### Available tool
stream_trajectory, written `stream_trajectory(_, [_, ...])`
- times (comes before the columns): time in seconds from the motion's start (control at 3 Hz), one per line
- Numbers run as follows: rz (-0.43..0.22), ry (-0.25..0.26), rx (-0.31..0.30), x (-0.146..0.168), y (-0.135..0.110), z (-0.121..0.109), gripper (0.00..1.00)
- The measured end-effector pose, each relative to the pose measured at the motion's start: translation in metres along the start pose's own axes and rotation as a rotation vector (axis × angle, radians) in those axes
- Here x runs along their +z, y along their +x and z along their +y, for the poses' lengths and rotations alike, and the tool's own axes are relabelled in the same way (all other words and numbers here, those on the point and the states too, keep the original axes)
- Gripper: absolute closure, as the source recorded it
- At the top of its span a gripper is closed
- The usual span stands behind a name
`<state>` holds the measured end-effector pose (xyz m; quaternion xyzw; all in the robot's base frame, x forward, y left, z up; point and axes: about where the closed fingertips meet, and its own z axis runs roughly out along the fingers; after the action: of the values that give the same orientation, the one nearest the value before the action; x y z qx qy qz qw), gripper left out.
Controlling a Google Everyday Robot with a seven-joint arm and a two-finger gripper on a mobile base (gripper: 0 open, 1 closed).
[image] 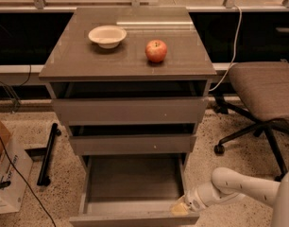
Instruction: Close bottom drawer
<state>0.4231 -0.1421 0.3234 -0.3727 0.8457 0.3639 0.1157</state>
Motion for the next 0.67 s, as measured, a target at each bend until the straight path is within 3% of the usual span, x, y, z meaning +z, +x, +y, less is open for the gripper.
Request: stream_trajectory(0.67, [-0.006,-0.094,0.119,0.053,0.044,-0.024,1.00])
